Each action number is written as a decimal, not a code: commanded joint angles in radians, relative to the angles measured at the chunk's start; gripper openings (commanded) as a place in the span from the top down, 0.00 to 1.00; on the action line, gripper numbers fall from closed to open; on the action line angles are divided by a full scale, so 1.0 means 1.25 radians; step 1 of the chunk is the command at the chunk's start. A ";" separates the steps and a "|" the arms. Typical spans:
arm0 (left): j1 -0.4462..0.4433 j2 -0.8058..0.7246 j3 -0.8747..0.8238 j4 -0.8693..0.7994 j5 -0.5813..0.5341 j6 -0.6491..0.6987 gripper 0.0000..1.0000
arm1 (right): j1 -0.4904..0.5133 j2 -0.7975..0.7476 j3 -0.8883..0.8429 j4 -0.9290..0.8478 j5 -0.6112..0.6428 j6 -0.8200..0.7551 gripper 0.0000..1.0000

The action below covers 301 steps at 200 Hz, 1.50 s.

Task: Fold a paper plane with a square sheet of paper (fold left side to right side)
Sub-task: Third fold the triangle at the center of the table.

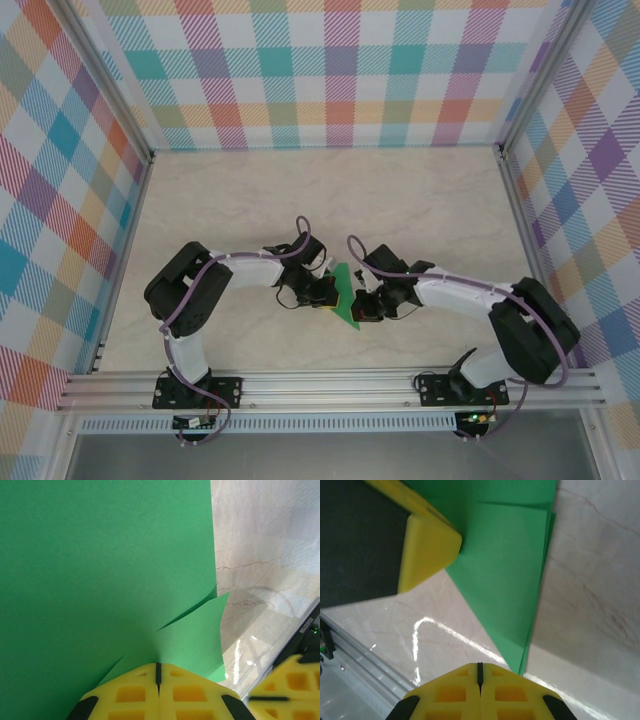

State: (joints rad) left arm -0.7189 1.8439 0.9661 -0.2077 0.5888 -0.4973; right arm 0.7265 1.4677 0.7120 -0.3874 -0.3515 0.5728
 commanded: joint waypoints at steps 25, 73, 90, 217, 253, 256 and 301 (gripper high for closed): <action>-0.001 0.002 -0.005 -0.049 -0.082 0.013 1.00 | 0.001 0.104 0.051 0.053 -0.001 0.003 1.00; 0.012 -0.006 0.002 -0.098 -0.096 0.042 1.00 | 0.002 0.117 -0.024 0.009 0.023 0.002 1.00; 0.034 -0.016 0.000 -0.114 -0.099 0.059 1.00 | 0.002 0.101 -0.054 -0.007 0.041 0.006 1.00; 0.173 -0.235 0.047 -0.239 -0.047 0.100 0.60 | -0.010 -0.099 0.023 -0.029 0.076 -0.058 0.82; 0.170 -0.352 -0.084 -0.089 -0.025 -0.065 0.38 | -0.041 -0.078 0.050 -0.041 0.124 -0.128 0.51; 0.170 -0.359 -0.096 -0.075 -0.026 -0.079 0.37 | -0.041 -0.067 0.056 -0.041 0.125 -0.133 0.49; 0.130 -0.369 -0.190 0.087 -0.031 -0.215 0.30 | -0.041 0.020 0.088 -0.041 0.161 -0.152 0.44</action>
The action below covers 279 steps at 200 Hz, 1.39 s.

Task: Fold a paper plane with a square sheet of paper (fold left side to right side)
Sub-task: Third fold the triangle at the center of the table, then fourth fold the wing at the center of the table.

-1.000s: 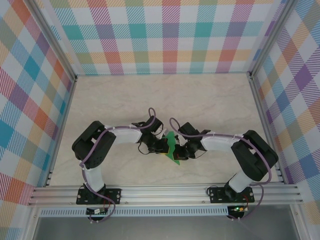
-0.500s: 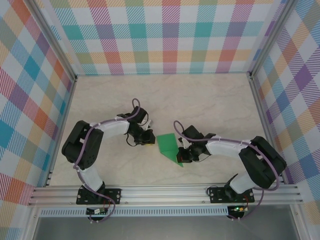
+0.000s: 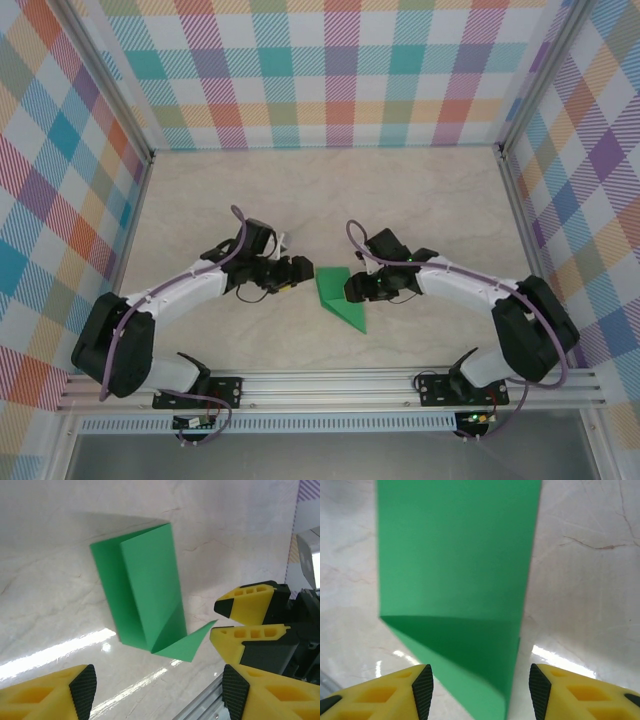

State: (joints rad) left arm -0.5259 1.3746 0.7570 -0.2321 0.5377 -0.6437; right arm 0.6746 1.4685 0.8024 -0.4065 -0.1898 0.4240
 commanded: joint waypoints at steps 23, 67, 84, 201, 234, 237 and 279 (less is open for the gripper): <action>-0.052 0.043 -0.017 0.126 -0.003 -0.113 0.30 | 0.000 0.016 -0.006 -0.008 0.031 -0.025 0.44; -0.098 0.146 0.014 0.198 -0.006 -0.150 0.39 | 0.000 0.023 -0.019 -0.003 0.045 -0.020 0.44; -0.111 0.173 0.035 0.193 -0.018 -0.150 0.41 | 0.000 0.021 -0.018 -0.004 0.047 -0.022 0.44; -0.132 0.232 0.079 0.163 -0.070 -0.193 0.90 | 0.097 -0.287 -0.080 -0.093 0.218 -0.021 0.45; -0.133 0.232 0.092 0.159 -0.056 -0.194 0.91 | 0.265 -0.300 -0.126 -0.051 0.343 0.028 0.46; -0.134 0.233 0.093 0.156 -0.056 -0.193 0.91 | 0.276 -0.294 -0.126 -0.048 0.356 0.029 0.46; -0.133 0.222 0.109 0.130 -0.061 -0.182 0.91 | 0.372 -0.150 -0.072 -0.025 0.478 -0.003 0.46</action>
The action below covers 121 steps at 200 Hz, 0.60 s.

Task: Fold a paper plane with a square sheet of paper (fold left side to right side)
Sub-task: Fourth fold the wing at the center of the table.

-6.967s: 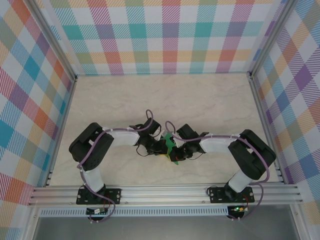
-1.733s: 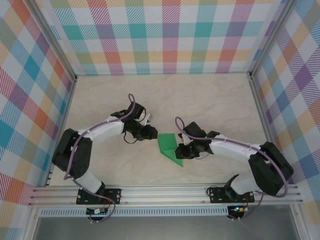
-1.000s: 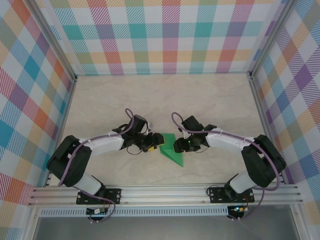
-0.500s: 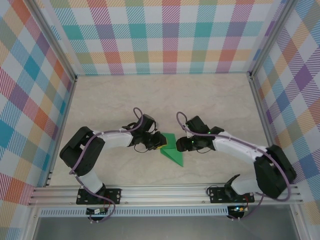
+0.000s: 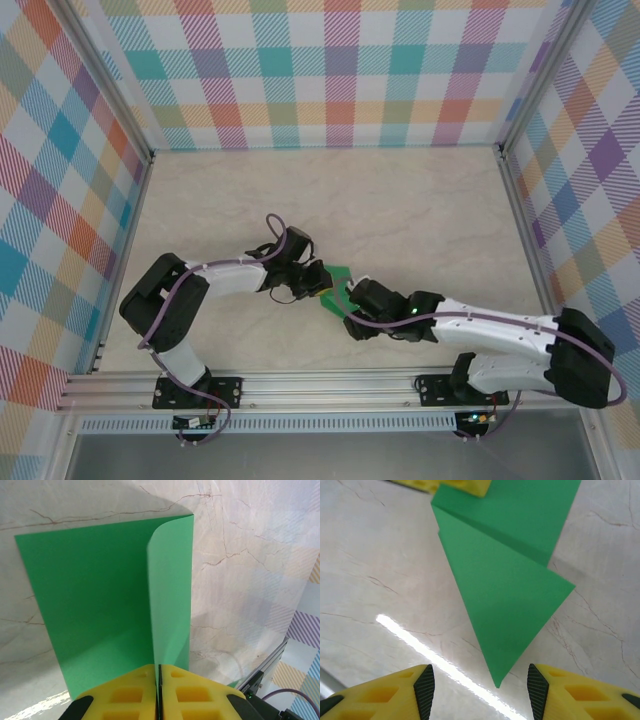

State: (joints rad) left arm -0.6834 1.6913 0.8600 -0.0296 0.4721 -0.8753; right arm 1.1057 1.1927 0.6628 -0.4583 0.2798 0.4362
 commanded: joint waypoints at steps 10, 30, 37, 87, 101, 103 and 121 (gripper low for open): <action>-0.008 -0.033 0.030 -0.038 -0.009 0.006 0.91 | 0.035 0.106 0.058 0.017 0.122 -0.024 0.46; -0.007 -0.033 0.032 -0.038 -0.008 0.003 0.91 | 0.043 0.150 0.089 0.022 0.142 -0.037 0.46; -0.007 -0.034 0.032 -0.039 -0.009 0.003 0.91 | 0.045 0.159 0.095 0.027 0.144 -0.045 0.46; -0.008 -0.029 0.038 -0.042 -0.005 0.006 0.91 | 0.047 0.204 0.110 0.035 0.159 -0.055 0.48; -0.008 -0.029 0.040 -0.042 -0.005 0.006 0.91 | 0.047 0.215 0.112 0.038 0.165 -0.050 0.49; -0.008 -0.029 0.040 -0.042 -0.005 0.006 0.91 | 0.047 0.215 0.113 0.039 0.166 -0.050 0.49; -0.007 -0.028 0.040 -0.042 -0.004 0.006 0.91 | 0.047 0.229 0.117 0.041 0.176 -0.045 0.50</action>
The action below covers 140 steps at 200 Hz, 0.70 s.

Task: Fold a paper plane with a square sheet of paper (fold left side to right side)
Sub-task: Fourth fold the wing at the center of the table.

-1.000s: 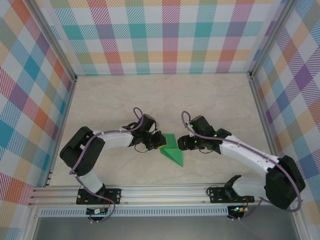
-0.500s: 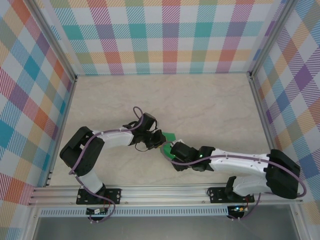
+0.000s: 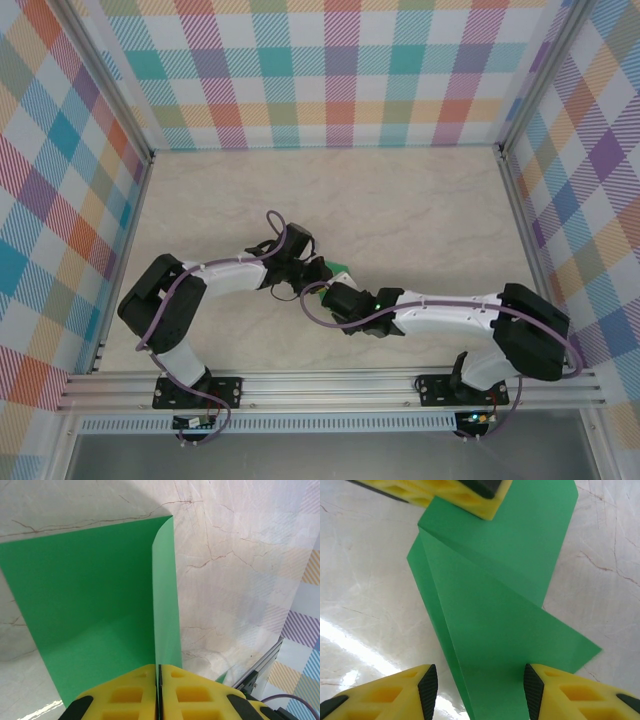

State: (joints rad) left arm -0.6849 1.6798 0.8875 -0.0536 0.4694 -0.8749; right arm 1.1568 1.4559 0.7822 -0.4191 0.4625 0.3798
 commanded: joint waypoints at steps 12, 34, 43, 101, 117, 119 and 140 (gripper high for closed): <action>-0.006 -0.017 0.018 -0.022 -0.001 0.007 0.91 | 0.006 0.026 0.022 0.010 0.040 0.004 0.51; -0.007 -0.018 0.016 -0.022 -0.001 0.007 0.91 | 0.006 0.044 0.022 0.016 0.045 0.005 0.53; -0.006 -0.019 0.015 -0.023 -0.001 0.008 0.91 | 0.006 0.051 0.021 0.019 0.045 0.005 0.54; -0.007 -0.016 0.015 -0.028 -0.001 0.011 0.87 | 0.006 0.080 0.014 0.043 0.045 0.011 0.64; -0.006 -0.017 0.015 -0.032 -0.001 0.014 0.87 | 0.006 0.087 0.011 0.046 0.044 0.014 0.66; -0.006 -0.018 0.016 -0.033 -0.001 0.014 0.86 | 0.006 0.089 0.009 0.047 0.044 0.015 0.67; -0.005 -0.028 0.020 -0.056 -0.011 0.029 0.84 | 0.007 0.096 -0.003 0.054 0.045 0.028 0.72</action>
State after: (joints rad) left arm -0.6849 1.6798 0.8875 -0.0608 0.4690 -0.8680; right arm 1.1587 1.5612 0.7837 -0.3771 0.5053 0.3874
